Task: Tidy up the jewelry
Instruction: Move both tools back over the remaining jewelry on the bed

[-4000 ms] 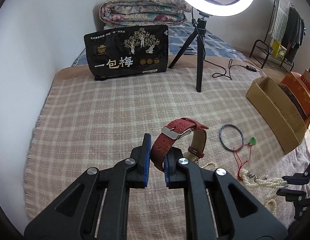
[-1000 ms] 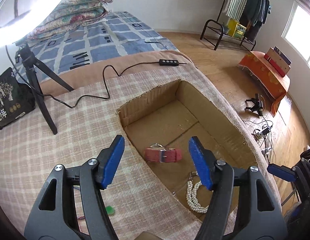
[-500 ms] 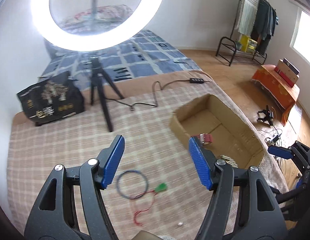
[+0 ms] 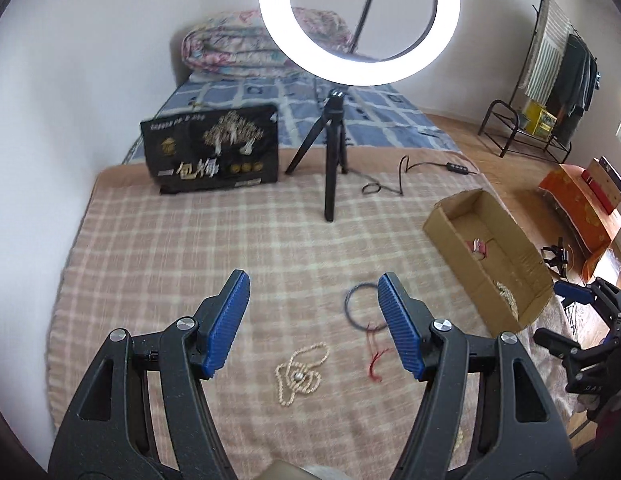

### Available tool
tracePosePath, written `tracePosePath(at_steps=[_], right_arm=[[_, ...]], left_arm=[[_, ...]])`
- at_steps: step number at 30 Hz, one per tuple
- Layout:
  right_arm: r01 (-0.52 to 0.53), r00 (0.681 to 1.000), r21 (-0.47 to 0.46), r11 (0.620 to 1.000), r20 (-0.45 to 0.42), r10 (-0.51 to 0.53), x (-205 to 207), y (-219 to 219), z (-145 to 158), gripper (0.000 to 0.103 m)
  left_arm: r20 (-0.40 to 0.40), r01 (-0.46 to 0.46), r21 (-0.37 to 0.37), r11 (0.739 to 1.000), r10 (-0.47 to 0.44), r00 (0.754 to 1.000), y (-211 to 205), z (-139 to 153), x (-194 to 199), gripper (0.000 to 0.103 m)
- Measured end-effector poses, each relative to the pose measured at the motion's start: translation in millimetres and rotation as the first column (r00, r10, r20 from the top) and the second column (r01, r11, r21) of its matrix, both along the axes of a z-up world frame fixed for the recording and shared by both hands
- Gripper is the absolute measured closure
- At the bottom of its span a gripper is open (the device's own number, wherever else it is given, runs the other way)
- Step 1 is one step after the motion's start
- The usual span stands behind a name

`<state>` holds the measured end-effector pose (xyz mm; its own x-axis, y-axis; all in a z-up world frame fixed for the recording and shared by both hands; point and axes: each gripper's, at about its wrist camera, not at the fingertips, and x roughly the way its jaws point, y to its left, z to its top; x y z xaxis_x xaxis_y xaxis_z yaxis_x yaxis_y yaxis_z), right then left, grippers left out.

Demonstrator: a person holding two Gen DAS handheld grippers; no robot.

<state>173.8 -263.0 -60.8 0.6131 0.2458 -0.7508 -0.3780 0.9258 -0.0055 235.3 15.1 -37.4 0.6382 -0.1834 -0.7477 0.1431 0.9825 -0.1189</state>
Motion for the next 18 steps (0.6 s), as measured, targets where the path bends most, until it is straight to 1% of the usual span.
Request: tracePosePath(at_steps=[5,8,10,12,14,18], right_arm=[[-0.038,0.999,-0.003,0.999,-0.007,0.038,-15.9,8.8,-5.6,0.027],[-0.06,0.998,0.0,0.998,-0.018,0.06,-26.2,14.9,-13.1,0.027],[-0.083,0.996,0.007,0.997,-0.031,0.083,-33.6,19.4,-19.5,0.027],[-0.11,0.993,0.008,0.994,-0.046,0.11,-41.7,25.0,-26.3,0.027],[-0.15,0.986,0.007,0.989,-0.066,0.15,-51.0,30.9,-33.7,0.027],[-0.233,0.966,-0.016,0.972,-0.121,0.23,-67.2,42.9,-49.2,0.027]], left_arm=[[-0.028,-0.008,-0.002,1.0,0.008,1.0,21.2,-21.4,-14.1,0.034],[-0.059,-0.004,-0.012,1.0,0.003,0.998,28.5,-34.6,-13.1,0.034],[-0.075,-0.007,-0.032,0.999,0.004,0.997,31.9,-41.4,-10.7,0.034],[-0.089,0.007,-0.049,0.999,-0.012,0.996,31.2,-47.7,-7.2,0.034],[-0.106,0.029,-0.051,0.998,-0.034,0.994,28.2,-53.7,-2.2,0.035],[-0.155,0.086,-0.064,0.994,-0.095,0.983,17.5,-68.2,8.1,0.034]])
